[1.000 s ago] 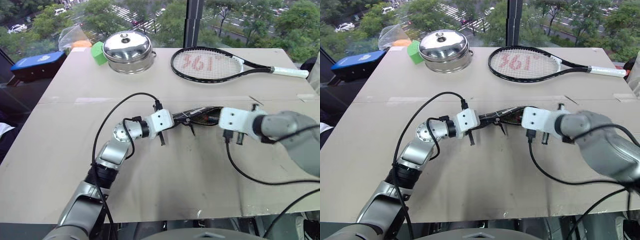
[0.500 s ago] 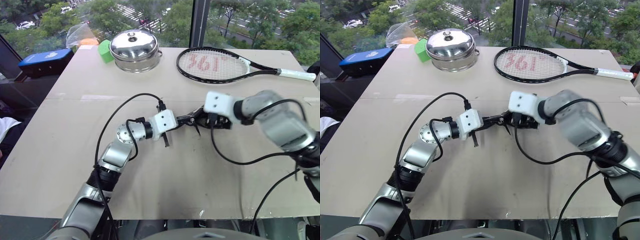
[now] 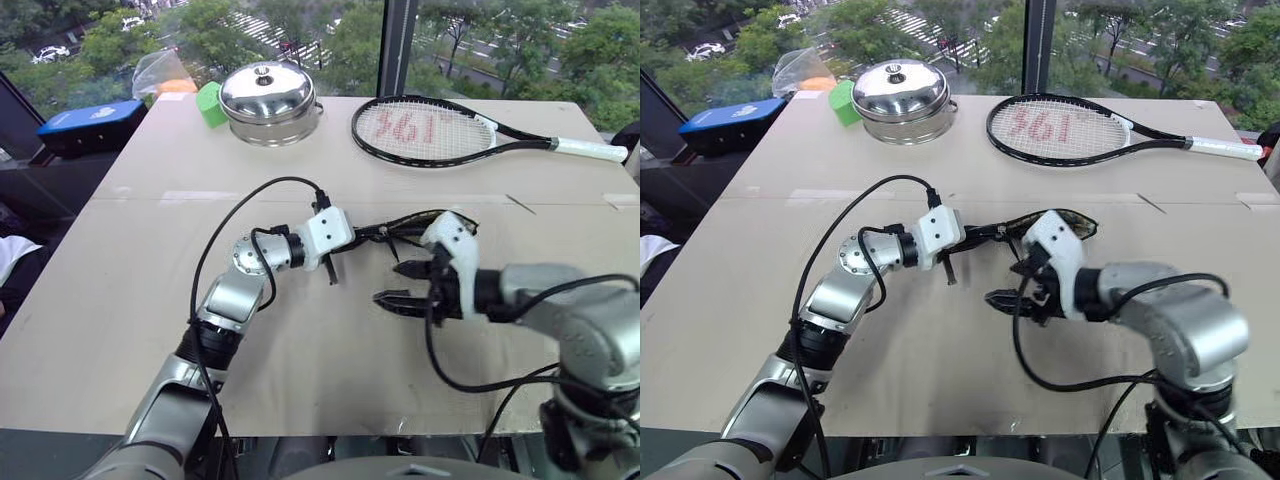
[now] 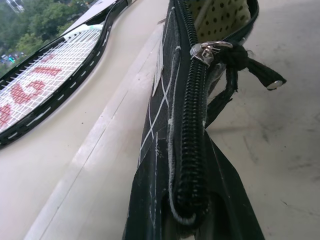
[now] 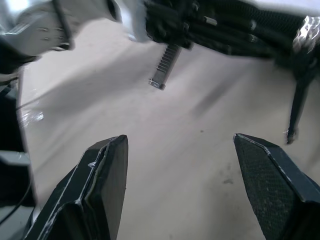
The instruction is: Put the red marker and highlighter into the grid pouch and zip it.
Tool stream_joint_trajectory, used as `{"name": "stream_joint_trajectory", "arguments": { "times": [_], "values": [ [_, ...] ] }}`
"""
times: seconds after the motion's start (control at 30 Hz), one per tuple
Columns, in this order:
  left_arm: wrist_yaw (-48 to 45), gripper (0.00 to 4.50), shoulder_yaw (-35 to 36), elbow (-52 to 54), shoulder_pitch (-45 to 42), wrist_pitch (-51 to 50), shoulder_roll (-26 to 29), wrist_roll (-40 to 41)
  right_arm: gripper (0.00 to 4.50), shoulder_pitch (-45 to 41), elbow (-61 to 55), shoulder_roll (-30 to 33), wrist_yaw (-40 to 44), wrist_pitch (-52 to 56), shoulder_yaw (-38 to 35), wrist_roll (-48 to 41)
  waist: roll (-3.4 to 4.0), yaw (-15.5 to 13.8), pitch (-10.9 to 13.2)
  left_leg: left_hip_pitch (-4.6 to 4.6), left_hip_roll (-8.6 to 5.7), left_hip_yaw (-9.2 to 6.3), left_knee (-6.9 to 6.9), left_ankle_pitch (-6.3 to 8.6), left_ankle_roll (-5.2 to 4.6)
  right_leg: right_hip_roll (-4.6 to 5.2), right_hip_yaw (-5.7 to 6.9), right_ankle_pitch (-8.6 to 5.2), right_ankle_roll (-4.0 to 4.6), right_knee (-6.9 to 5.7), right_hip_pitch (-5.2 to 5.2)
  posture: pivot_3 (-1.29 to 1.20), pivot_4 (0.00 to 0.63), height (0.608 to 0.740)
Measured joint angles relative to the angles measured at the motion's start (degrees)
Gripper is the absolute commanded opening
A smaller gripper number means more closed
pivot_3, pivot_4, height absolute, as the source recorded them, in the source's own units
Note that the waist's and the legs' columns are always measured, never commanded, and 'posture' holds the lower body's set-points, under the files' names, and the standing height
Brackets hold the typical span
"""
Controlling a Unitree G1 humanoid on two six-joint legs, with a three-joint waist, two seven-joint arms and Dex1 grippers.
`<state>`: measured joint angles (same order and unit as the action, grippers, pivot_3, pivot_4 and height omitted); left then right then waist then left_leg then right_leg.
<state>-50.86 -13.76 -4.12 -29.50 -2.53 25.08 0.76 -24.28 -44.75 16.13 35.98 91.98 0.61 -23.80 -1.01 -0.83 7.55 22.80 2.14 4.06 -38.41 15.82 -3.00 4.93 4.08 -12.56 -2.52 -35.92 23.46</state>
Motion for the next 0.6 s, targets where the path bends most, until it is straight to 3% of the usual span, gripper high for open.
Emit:
{"name": "stream_joint_trajectory", "arguments": {
  "times": [0.2, 0.6],
  "values": [
    [-0.4, 0.00, 0.0, 0.2, 0.2, -0.1, 0.4, 0.0, 3.36, -0.9, 5.1, -5.2, -8.1, -2.7, -0.9, 2.3, 0.00, 0.1, 0.0, -0.02, -0.03, 0.02, 0.00, 0.00, 0.00, -0.06, -0.01, 0.00, -0.01, 0.02, 0.00, 0.00, 0.150, 0.740],
    [-0.6, 0.00, -0.1, 1.4, 0.8, -0.7, 0.4, 0.0, 3.36, -4.8, 10.3, -4.5, -11.3, -5.7, -1.7, 0.8, 0.00, 0.1, 0.0, -0.02, -0.02, 0.02, 0.02, 0.01, -0.01, -0.08, 0.00, 0.00, -0.01, 0.03, 0.00, 0.00, 0.150, 0.740]
  ]
}}
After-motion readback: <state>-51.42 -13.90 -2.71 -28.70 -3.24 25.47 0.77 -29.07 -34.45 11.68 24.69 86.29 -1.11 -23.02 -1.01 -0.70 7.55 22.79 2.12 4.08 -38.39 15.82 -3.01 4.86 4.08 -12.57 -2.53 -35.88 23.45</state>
